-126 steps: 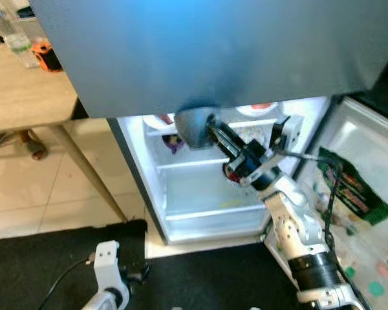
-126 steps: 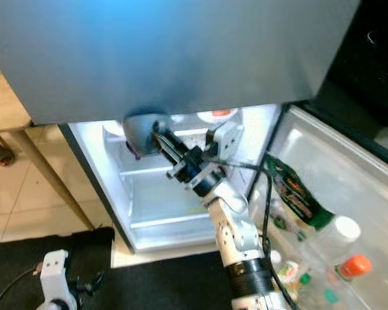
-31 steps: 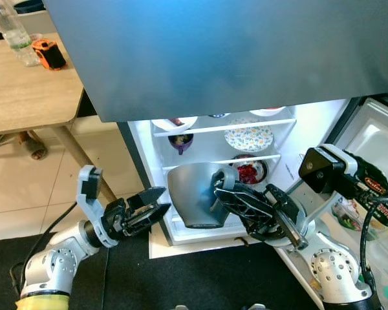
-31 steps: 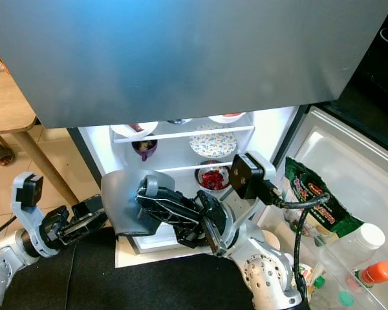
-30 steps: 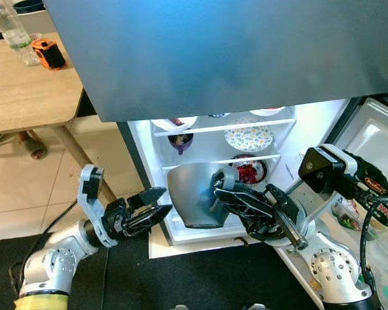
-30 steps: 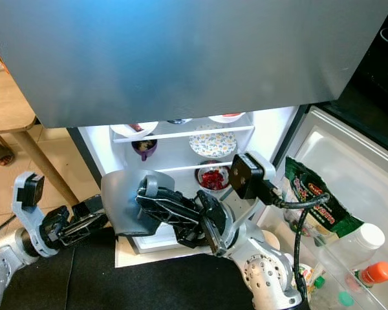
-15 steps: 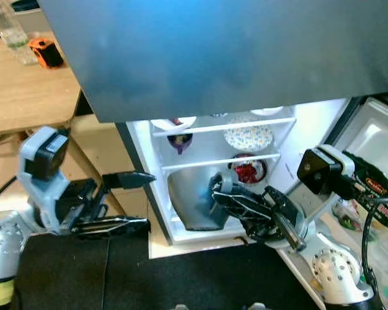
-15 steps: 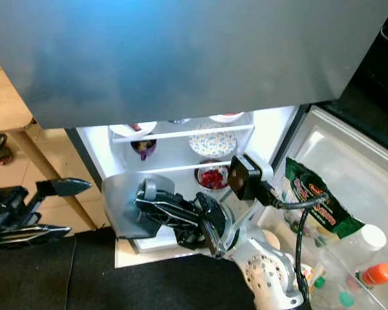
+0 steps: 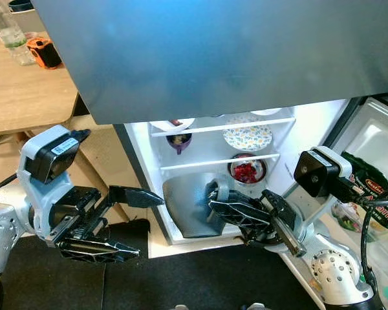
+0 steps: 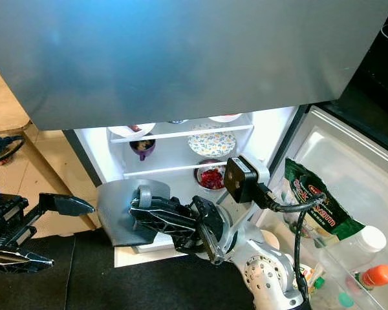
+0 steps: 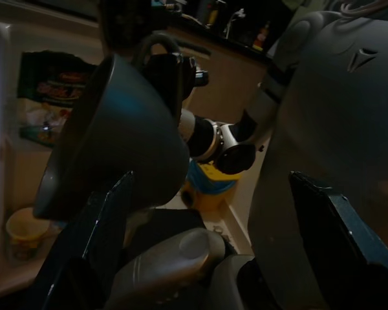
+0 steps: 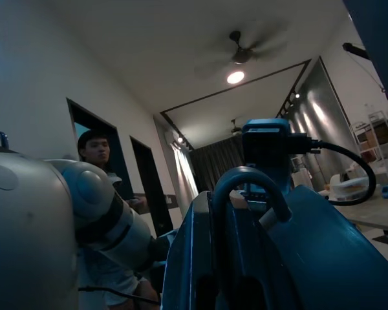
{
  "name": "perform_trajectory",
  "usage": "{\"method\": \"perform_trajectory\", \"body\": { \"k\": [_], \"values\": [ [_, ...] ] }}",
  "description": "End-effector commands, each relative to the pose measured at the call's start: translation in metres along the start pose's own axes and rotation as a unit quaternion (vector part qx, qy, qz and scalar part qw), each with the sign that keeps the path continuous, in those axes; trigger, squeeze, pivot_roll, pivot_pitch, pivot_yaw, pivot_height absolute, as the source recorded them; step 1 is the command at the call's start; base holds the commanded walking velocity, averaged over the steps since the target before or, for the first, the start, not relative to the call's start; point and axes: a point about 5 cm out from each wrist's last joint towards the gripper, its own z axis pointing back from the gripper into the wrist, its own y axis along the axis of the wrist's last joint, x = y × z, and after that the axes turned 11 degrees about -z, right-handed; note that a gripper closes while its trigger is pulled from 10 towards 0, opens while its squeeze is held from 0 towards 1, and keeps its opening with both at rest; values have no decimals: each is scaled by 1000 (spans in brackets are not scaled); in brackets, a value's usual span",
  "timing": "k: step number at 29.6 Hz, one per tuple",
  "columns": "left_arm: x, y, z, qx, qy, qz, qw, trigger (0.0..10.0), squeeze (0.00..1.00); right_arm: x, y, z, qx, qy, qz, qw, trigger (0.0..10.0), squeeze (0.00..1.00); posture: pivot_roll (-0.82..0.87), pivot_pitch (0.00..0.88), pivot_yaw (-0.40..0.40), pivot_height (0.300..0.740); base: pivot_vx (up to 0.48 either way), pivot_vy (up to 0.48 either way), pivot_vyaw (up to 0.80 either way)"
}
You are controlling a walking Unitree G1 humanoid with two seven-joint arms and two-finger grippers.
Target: Restocking fridge
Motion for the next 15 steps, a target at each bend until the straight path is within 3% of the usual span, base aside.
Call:
{"method": "perform_trajectory", "body": {
  "k": [1,8,15],
  "values": [
    [3,6,-2,-20,-13,2,1000,10000,0,-6,-1,-8,-16,29,0,999,10000,0,-7,143,53,740,0,0,0],
    [0,14,-2,-30,-20,-15,999,10000,0,-10,-4,-11,-29,49,-8,998,10000,0,-13,141,56,740,0,0,0],
    [-6,40,13,-45,15,-68,997,10000,0,-15,-7,-10,-44,59,-21,997,10000,0,-14,139,56,740,0,0,0]
  ]
}}
